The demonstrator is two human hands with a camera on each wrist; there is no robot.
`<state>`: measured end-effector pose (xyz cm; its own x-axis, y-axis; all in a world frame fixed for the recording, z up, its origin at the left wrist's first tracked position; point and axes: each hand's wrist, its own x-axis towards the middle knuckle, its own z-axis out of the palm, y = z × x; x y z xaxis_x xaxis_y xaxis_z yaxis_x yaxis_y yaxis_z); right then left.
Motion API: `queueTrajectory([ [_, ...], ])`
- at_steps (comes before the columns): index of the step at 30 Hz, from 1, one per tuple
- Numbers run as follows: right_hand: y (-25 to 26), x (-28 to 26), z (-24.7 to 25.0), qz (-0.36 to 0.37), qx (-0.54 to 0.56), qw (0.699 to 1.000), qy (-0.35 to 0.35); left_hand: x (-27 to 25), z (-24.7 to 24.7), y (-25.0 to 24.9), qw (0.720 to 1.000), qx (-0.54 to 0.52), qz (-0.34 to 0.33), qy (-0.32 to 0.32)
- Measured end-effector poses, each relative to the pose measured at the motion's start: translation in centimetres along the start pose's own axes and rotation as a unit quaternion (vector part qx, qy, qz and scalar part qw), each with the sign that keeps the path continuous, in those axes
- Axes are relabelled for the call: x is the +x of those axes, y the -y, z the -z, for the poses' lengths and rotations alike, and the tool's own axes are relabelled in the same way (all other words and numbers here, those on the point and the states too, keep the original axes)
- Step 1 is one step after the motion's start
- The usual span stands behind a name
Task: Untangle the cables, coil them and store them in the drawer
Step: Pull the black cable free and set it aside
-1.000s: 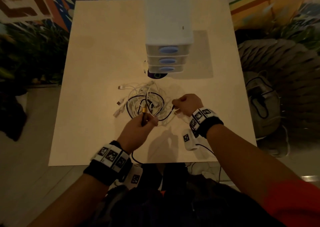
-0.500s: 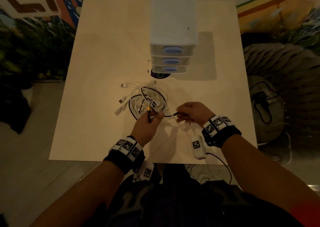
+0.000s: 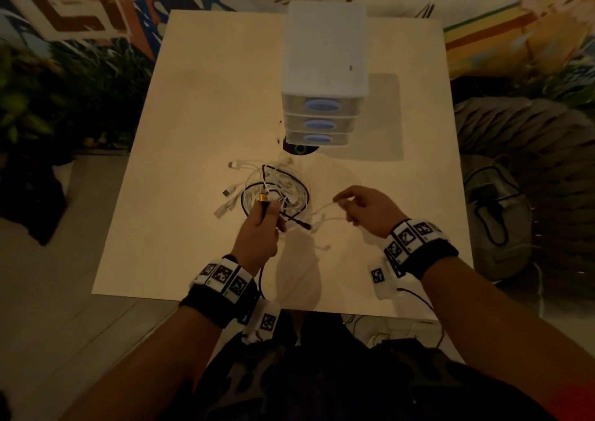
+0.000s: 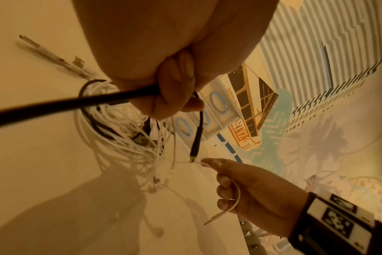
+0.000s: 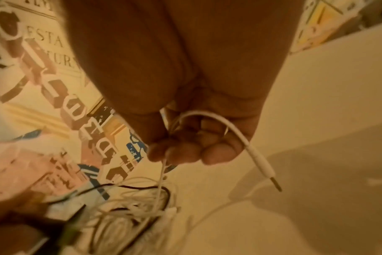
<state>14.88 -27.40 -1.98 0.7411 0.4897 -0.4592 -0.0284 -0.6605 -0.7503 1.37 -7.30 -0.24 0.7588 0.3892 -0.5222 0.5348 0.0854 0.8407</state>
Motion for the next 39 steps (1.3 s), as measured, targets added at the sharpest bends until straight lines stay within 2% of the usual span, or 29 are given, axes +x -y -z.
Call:
queueTrajectory([
  [3,-1.5,0.4,0.7,0.016,-0.121,0.992,-0.017,-0.6,0.3,-0.5,0.998,-0.055,0.011,0.001],
  [5,-1.8,0.3,0.4,0.052,-0.182,0.982,-0.024,-1.2,0.3,-0.8,0.997,-0.078,0.011,0.007],
  [8,0.1,-0.5,-0.7,0.153,-0.153,0.974,-0.062,-1.9,0.3,-0.9,0.997,-0.081,0.003,0.016],
  [10,2.4,-1.0,-1.8,0.187,-0.097,0.976,-0.050,-2.3,0.2,-1.0,0.998,-0.060,-0.008,0.023],
  [15,6.9,-0.5,-3.1,0.141,0.036,0.989,0.005,-3.0,0.0,-1.1,0.996,0.051,-0.057,0.052],
  [18,8.5,1.2,-2.5,0.099,0.080,0.992,0.013,-3.2,-0.2,-1.1,0.990,0.087,-0.079,0.077],
  [21,9.3,2.7,-2.1,0.099,0.103,0.989,0.038,-3.2,-0.2,-1.3,0.986,0.109,-0.093,0.084],
  [26,8.8,3.1,-2.1,0.067,0.197,0.977,0.049,-3.0,0.4,-1.3,0.990,0.119,-0.068,0.025],
  [29,8.2,3.0,-2.0,0.060,0.200,0.977,0.035,-2.6,0.5,-1.6,0.991,0.119,-0.060,-0.019],
  [31,8.0,2.8,-1.9,0.070,0.183,0.980,0.025,-2.4,0.5,-1.9,0.984,0.152,-0.079,-0.047],
  [36,7.7,2.5,-2.1,0.101,0.127,0.987,-0.002,-2.0,-0.7,-3.2,0.953,0.226,-0.179,-0.090],
  [39,7.7,2.1,-2.1,0.096,0.130,0.987,-0.001,-1.3,-1.4,-3.7,0.942,0.255,-0.191,-0.108],
])
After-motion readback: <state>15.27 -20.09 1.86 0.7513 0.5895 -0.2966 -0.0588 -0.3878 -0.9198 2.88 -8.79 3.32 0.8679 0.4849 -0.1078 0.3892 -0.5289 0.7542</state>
